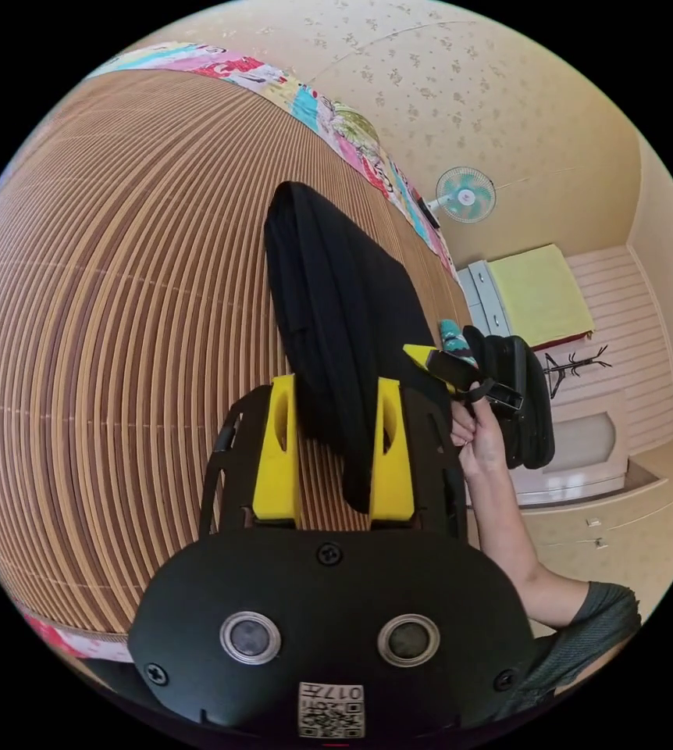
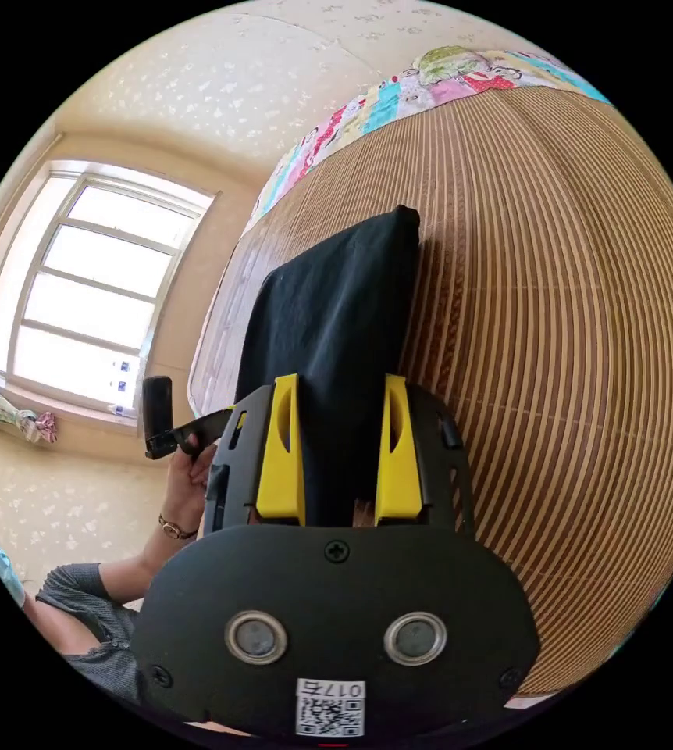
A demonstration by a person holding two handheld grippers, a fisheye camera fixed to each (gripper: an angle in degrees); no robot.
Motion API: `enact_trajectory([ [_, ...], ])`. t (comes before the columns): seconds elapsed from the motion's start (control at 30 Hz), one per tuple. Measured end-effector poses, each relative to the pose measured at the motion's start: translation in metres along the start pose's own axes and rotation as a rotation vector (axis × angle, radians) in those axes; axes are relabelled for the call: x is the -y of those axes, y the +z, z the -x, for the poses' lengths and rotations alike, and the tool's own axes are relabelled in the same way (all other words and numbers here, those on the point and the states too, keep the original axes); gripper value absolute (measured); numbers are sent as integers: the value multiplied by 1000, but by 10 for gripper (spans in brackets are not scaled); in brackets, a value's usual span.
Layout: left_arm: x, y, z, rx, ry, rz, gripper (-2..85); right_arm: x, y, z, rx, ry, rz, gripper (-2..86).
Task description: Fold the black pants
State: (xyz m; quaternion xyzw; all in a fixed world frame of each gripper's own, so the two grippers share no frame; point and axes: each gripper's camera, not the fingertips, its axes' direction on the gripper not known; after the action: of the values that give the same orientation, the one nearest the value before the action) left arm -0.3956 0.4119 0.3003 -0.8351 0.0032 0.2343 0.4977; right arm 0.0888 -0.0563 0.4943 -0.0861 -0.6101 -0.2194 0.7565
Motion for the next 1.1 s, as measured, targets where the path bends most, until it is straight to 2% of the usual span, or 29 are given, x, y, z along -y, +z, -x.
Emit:
enact_trajectory([
  [0.2, -32, -127, 88, 0, -166, -204, 145, 11, 77, 57, 158, -16, 20, 115],
  [0.3, -100, -219, 137, -7, -242, -496, 141, 21, 129, 93, 244, 0, 36, 105],
  [0.37, -162, -263, 158, 68, -309, -713, 139, 28, 159, 114, 289, 12, 39, 98],
  [0.4, -172, -268, 162, 80, -319, -740, 139, 33, 178, 129, 303, 4, 56, 95],
  [0.53, -182, -289, 195, 132, -325, -690, 148, 43, 223, 173, 282, -55, 113, 82],
  [0.63, -166, -314, 228, 92, -347, -704, 167, 42, 242, 187, 306, -53, 129, 74],
  [0.77, -150, -366, 252, 163, -338, -817, 169, 37, 241, 166, 506, 5, 121, 59],
  [0.83, -137, -379, 261, 156, -305, -836, 169, 32, 232, 158, 544, -9, 107, 49],
  [0.9, -112, -379, 275, 88, -273, -758, 170, 23, 211, 152, 552, -44, 88, 39],
  [0.97, -78, -361, 283, -24, -273, -597, 181, 15, 187, 149, 562, -84, 60, 32],
  [1.1, -69, -320, 235, -38, -193, -534, 181, 2, 108, 137, 652, -179, -49, 24],
])
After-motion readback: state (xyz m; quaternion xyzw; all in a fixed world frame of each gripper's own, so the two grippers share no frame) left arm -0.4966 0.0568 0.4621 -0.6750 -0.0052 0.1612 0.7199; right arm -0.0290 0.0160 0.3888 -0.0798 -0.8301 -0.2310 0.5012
